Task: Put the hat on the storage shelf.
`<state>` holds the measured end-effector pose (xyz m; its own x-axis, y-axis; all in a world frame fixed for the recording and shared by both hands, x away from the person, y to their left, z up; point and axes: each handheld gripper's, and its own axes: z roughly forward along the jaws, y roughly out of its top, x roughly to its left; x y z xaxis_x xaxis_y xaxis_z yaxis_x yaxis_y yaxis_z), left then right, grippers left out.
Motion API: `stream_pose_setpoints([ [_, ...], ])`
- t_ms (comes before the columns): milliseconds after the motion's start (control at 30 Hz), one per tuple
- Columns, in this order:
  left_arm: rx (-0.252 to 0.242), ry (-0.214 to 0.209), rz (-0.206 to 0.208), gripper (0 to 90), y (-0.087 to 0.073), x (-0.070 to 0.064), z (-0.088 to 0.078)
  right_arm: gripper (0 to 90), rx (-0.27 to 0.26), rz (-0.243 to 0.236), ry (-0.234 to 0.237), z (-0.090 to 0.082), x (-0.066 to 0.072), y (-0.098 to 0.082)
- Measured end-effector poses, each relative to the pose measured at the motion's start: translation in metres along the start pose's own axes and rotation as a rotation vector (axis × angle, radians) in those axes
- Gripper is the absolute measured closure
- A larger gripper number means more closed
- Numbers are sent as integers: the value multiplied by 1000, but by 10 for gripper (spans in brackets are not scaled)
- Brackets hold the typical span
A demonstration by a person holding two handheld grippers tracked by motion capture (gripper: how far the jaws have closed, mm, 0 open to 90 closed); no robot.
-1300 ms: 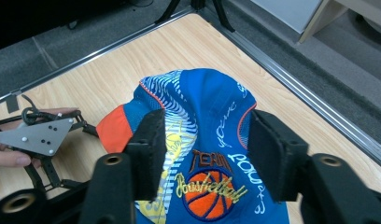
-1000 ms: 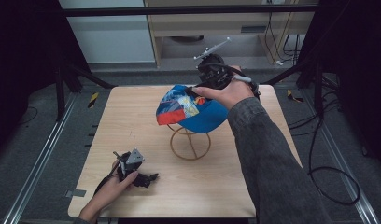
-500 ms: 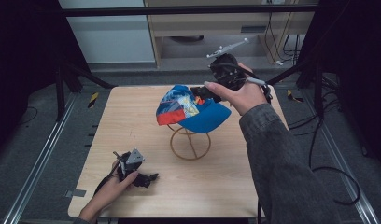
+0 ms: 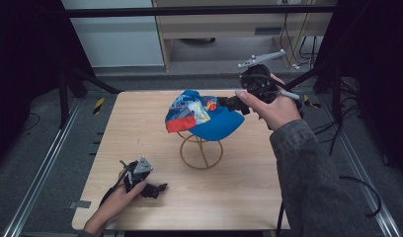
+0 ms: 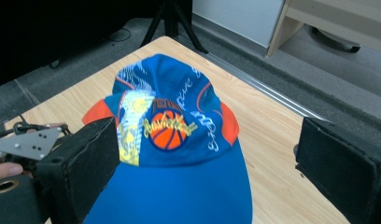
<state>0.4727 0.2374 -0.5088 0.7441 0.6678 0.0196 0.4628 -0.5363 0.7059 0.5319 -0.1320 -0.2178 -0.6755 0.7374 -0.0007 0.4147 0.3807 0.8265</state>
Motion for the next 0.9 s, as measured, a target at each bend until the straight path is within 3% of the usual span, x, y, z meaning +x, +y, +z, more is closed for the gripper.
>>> stream_pose_setpoints([
  [900,-3,1,-1,0,0,0,0,77,-49,42,-48,-47,-15,-54],
])
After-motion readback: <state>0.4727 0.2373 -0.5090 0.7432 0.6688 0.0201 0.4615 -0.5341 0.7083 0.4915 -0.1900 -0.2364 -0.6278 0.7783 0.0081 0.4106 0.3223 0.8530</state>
